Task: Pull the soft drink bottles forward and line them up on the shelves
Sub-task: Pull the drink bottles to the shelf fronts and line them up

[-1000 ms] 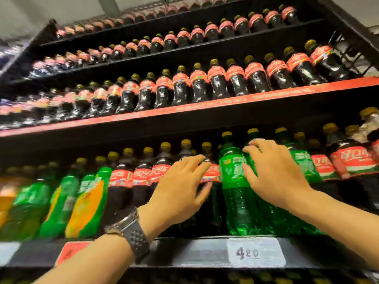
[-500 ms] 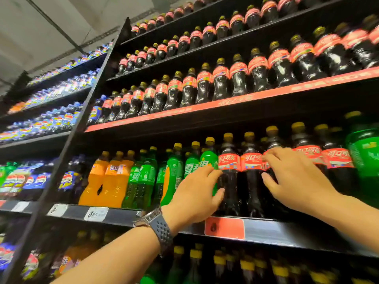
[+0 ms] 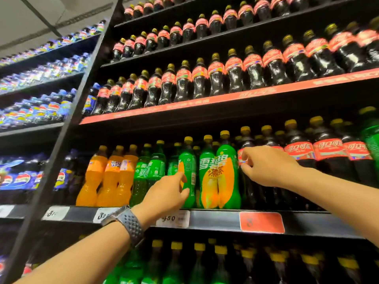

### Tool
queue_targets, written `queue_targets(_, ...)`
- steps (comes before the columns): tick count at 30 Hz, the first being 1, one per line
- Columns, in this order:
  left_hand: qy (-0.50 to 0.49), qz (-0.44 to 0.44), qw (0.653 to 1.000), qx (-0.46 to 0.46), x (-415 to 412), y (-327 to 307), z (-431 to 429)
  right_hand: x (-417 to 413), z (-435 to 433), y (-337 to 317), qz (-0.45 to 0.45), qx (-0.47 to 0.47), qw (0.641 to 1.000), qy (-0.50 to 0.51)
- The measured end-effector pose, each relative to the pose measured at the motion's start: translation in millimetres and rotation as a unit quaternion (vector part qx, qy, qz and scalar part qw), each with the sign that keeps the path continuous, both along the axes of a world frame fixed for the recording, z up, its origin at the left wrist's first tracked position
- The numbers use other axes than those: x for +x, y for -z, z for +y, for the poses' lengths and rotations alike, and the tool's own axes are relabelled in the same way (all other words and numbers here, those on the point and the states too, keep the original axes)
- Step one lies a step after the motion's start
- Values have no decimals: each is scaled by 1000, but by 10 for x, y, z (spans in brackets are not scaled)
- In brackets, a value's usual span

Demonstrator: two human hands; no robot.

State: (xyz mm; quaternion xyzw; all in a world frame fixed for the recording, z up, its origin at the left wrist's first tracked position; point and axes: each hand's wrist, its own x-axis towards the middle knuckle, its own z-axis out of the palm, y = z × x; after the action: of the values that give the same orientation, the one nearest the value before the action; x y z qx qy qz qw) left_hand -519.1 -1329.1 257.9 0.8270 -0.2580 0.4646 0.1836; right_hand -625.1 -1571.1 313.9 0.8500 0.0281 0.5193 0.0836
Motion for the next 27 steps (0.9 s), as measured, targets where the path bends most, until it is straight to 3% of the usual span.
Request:
queue_targets(5,-18,-18,999,-27,165,-281,95,61,104,-301,-13,-2,1000,-5)
queue_targets(12,18,-77,993,-90,423,-746,60,356,164,-754,-110,-103,988,32)
queue_targets(19,16,-127,988,-87,647,-1363,-109,605,183,-1195,-47,-95,988,116)
queue_targets(23,-13,-89,995,-48,797,-1577,-215,798,203,-1203,-28,-85,987,130)
queue_targets(27,25,-42,998,-43,981,-1647,-252,950,206,-1141,-84,-102,981,139)
